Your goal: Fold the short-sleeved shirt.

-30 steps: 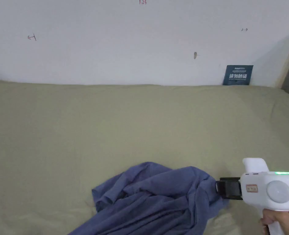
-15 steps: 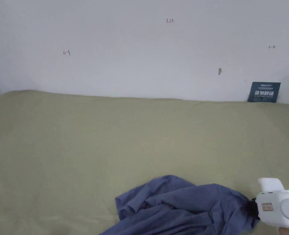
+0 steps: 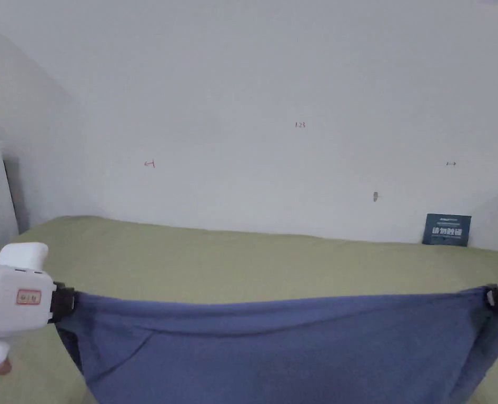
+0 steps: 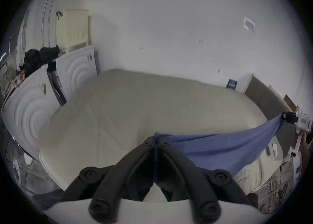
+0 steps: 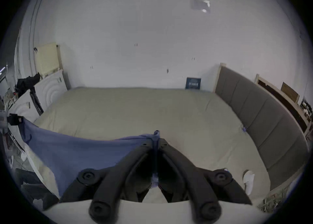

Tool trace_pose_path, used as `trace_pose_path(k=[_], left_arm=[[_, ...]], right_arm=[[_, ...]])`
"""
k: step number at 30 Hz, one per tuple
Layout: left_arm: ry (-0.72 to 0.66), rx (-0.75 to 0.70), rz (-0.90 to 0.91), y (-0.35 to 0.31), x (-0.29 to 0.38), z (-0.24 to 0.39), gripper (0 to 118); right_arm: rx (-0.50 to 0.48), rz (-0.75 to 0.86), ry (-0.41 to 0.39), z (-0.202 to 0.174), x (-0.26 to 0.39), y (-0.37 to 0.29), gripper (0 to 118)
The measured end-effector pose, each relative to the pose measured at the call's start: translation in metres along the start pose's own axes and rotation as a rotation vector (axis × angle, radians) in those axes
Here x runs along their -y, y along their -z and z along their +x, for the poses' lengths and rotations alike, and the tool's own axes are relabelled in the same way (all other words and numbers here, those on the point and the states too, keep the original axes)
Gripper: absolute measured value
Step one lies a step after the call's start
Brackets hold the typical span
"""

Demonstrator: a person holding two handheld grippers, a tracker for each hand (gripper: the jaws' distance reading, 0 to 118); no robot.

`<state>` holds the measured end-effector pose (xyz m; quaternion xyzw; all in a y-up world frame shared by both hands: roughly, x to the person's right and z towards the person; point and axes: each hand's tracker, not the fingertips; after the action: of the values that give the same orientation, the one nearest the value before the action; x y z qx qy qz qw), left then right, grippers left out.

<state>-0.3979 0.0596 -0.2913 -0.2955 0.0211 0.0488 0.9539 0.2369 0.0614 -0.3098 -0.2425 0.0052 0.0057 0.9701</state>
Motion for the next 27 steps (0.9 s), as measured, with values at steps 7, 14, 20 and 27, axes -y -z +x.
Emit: trace_pose_path(k=[7, 14, 20, 27], left_arm=[[0.053, -0.037, 0.092, -0.017, -0.065, 0.043, 3], [0.07, -0.072, 0.124, 0.018, -0.126, 0.073, 3], [0.097, -0.151, 0.144, 0.068, -0.179, 0.1, 3], [0.117, -0.186, 0.155, 0.13, -0.207, 0.12, 3]], right_arm=[[0.061, 0.079, -0.025, 0.007, -0.053, -0.035, 3], [0.116, 0.104, -0.028, 0.016, -0.103, -0.015, 3], [0.172, 0.119, -0.065, 0.022, -0.154, 0.034, 3], [0.227, 0.117, -0.101, 0.027, -0.185, 0.103, 3]])
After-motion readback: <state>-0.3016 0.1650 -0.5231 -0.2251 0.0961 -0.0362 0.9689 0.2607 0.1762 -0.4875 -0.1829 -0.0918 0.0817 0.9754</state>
